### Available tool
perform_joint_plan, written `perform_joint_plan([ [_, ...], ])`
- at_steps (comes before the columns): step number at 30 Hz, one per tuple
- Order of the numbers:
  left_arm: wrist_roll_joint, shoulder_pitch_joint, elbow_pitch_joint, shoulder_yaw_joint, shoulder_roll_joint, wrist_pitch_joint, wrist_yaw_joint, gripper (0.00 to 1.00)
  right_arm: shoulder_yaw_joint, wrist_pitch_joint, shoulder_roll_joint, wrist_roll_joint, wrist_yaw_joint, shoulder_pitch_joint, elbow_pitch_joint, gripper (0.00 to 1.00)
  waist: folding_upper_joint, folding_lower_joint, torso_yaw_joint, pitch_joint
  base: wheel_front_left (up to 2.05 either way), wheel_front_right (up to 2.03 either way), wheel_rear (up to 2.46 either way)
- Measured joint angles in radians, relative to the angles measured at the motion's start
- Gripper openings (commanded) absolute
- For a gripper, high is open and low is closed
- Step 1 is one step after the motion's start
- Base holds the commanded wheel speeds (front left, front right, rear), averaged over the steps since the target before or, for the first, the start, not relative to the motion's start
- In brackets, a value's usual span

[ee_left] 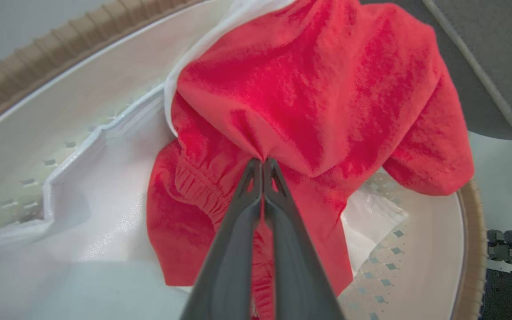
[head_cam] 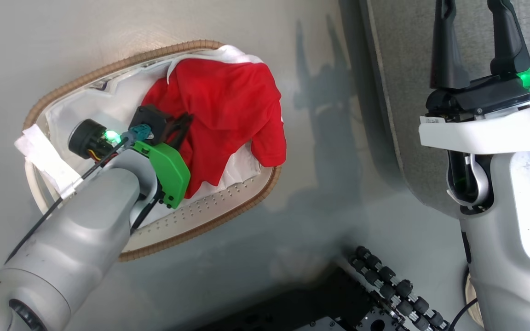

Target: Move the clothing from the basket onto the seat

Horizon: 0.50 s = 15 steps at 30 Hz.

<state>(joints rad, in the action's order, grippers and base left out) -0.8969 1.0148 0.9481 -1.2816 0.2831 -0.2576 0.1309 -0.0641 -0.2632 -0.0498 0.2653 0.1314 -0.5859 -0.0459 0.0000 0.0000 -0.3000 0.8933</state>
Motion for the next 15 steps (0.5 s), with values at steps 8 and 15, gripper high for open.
perform_joint_plan([
  [8, 0.012, -0.055, -0.094, 0.069, -0.004, -0.003, 0.0, 0.0, 0.003, 0.0, 0.0, -0.007, 0.0, 0.005, 0.05, 1.0, 0.0, 0.0, 0.015, -0.089, 0.0, 0.0, 0.0],
  [15, 0.104, -0.188, -0.186, 0.225, -0.017, -0.005, 0.0, 0.0, 0.004, 0.0, 0.001, -0.038, 0.0, 0.047, 0.101, 1.0, 0.0, 0.0, 0.055, -0.199, 0.0, 0.0, 0.0],
])
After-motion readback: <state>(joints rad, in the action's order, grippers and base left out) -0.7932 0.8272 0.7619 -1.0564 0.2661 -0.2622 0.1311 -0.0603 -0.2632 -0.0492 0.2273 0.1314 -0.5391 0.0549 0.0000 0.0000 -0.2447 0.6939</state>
